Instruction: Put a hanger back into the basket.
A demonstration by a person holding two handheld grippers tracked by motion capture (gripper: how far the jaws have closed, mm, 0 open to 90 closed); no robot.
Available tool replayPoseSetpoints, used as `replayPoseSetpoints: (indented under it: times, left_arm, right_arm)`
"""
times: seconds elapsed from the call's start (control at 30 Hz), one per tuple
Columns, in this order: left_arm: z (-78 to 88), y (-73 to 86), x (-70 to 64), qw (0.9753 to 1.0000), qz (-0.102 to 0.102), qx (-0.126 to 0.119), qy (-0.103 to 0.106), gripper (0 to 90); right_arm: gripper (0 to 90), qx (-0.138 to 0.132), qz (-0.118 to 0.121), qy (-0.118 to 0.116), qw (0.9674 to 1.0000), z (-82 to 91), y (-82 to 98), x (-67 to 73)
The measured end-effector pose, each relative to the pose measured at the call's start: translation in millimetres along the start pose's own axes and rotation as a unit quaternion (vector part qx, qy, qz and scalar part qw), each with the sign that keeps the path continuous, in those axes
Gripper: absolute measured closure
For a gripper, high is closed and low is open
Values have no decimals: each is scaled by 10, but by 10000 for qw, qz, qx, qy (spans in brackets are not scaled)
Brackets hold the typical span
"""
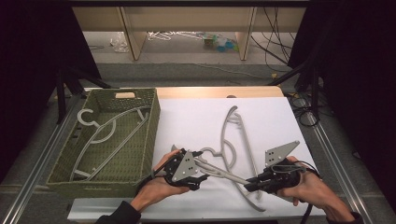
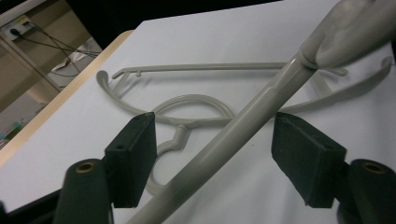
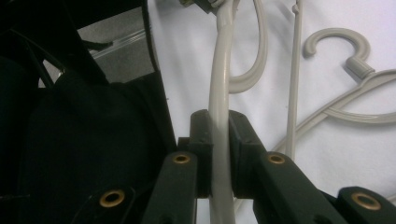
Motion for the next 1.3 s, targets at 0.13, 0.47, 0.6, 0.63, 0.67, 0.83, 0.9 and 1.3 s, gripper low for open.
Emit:
replayPoseSetpoints:
  times: [0.13,0.47,0.6,0.63,0.67,0.83,0.9,1.3]
  left_arm:
    - [-2,3,-45,9996,-163,-11,234,388]
    - [-22,46,-168,9922,-827,185,911,644]
    - [-12,25,-206,9903,-1026,171,925,696]
    - [-7,12,-202,9898,-1065,150,938,703]
    - [-7,12,-202,9898,-1065,150,938,710]
    - [17,-36,-232,9877,-1239,228,923,770]
    - [16,-38,-239,9890,-1121,277,927,789]
    - [161,-110,77,9963,574,499,395,791]
  right_arm:
    - [819,15,83,-83,9999,-11,-1,20]
    - [814,90,381,-201,9990,-39,23,36]
    - [804,-43,513,-187,9985,23,22,4]
    - [800,-65,545,-165,9984,32,21,-7]
    - [800,-65,545,-165,9984,32,21,-7]
    - [666,-130,544,490,9972,129,-2,-157]
    - [587,-241,397,782,9959,202,-28,-217]
    - [365,-1179,-387,1792,9760,598,-128,-440]
Point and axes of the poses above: each handheld gripper's, and its own axes: z roughly backward along the jaws, y roughly out of its underside, x roughly to its left, the point moved 8 cm from there along -z, roughly forward along the jaws, and after that the axes turned 7 degrees about x, right-handed, at the moved point
